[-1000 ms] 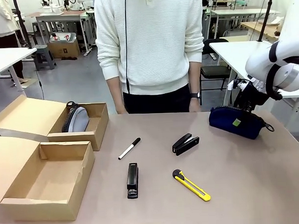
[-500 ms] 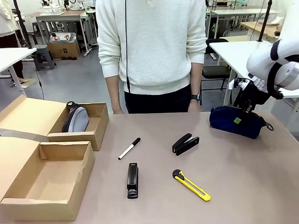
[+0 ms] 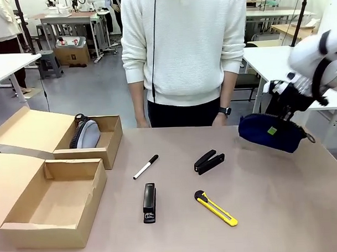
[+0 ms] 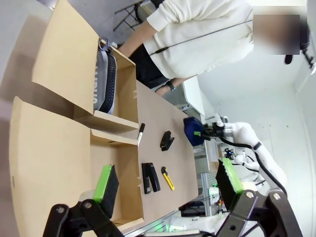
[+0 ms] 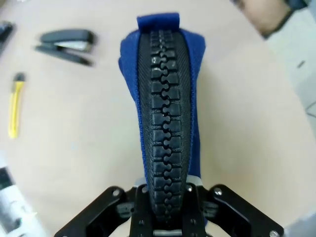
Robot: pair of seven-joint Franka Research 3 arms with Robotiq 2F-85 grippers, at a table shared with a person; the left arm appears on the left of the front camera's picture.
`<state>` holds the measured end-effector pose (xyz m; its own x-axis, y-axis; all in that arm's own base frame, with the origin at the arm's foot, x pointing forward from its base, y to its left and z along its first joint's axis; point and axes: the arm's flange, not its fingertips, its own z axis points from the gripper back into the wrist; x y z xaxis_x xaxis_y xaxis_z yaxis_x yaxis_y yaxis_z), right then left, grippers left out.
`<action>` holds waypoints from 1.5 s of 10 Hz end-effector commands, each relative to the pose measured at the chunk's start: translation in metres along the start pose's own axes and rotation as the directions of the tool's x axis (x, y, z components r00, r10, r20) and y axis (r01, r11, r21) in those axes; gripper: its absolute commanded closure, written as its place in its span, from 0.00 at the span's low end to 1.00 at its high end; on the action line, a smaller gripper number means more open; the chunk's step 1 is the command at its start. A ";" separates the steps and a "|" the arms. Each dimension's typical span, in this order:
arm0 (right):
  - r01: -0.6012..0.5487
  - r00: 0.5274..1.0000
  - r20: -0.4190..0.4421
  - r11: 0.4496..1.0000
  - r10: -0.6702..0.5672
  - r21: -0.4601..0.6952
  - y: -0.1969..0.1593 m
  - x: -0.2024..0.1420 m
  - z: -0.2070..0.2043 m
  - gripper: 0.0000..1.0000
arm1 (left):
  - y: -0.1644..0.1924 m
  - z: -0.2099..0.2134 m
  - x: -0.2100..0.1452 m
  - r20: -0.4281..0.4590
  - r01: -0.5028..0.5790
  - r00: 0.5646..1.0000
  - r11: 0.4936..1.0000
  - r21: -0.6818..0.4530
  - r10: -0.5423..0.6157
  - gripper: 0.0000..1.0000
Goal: Place items inside the box.
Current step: Pick up a Pencil pouch or Stapler and place it inside the Mailer Box closest to the robot.
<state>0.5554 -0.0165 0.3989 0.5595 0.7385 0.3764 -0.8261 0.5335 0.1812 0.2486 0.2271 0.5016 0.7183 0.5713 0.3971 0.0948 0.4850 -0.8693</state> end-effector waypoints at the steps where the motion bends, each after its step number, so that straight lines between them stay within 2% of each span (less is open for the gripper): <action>1: 0.006 0.998 0.058 0.994 -0.013 0.106 0.088 -0.031 0.067 1.00 | 0.000 -0.001 0.001 0.014 0.022 1.000 0.999 -0.025 -0.022 0.00; 3: -0.070 0.997 -0.024 0.988 0.074 0.138 0.170 -0.059 0.087 1.00 | 0.000 -0.001 0.001 0.014 0.022 1.000 0.999 -0.025 -0.022 0.00; 4: -0.113 0.993 -0.028 0.984 0.118 0.139 0.196 -0.069 0.085 1.00 | 0.000 -0.001 0.001 0.014 0.022 1.000 0.999 -0.025 -0.022 0.00; 5: -0.062 0.998 0.034 0.998 0.061 0.029 0.208 -0.082 0.088 1.00 | 0.000 -0.001 0.001 0.014 0.022 1.000 0.999 -0.025 -0.022 0.00; 6: -0.071 0.997 0.000 0.984 0.072 0.166 0.175 -0.062 0.090 1.00 | 0.000 -0.001 0.001 0.014 0.022 1.000 0.999 -0.025 -0.022 0.00; 8: -0.071 0.997 0.000 0.984 0.072 0.166 0.175 -0.062 0.090 1.00 | 0.000 -0.001 0.001 0.014 0.022 1.000 0.999 -0.025 -0.022 0.00; 9: -0.101 0.995 0.013 0.984 0.100 0.146 0.201 -0.077 0.090 0.92 | 0.000 -0.001 0.001 0.014 0.022 1.000 0.999 -0.025 -0.022 0.00; 11: -0.262 0.962 -0.054 0.962 0.267 0.081 0.219 0.005 0.063 0.92 | 0.000 -0.001 0.001 0.014 0.022 1.000 0.999 -0.025 -0.022 0.00; 12: -0.286 0.950 -0.101 0.953 0.295 0.096 0.224 0.021 0.065 0.92 | 0.000 -0.001 0.001 0.014 0.022 1.000 0.999 -0.025 -0.022 0.00; 13: -0.240 0.970 0.018 0.954 0.240 0.178 0.206 -0.001 0.084 0.92 | 0.000 -0.001 0.001 0.014 0.022 1.000 0.999 -0.025 -0.022 0.00; 14: -0.149 0.989 0.050 0.967 0.141 0.206 0.189 -0.041 0.096 0.92 | 0.000 -0.001 0.001 0.014 0.022 1.000 0.999 -0.025 -0.022 0.00; 15: -0.108 0.992 0.080 0.977 0.095 0.185 0.184 -0.068 0.099 0.92 | 0.000 -0.001 0.001 0.014 0.022 1.000 0.999 -0.025 -0.022 0.00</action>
<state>0.3680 0.0300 0.5010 0.4068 0.8118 0.4190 -0.9099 0.3193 0.2647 0.2481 0.2274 0.5014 0.7187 0.5710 0.3968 0.0954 0.4844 -0.8696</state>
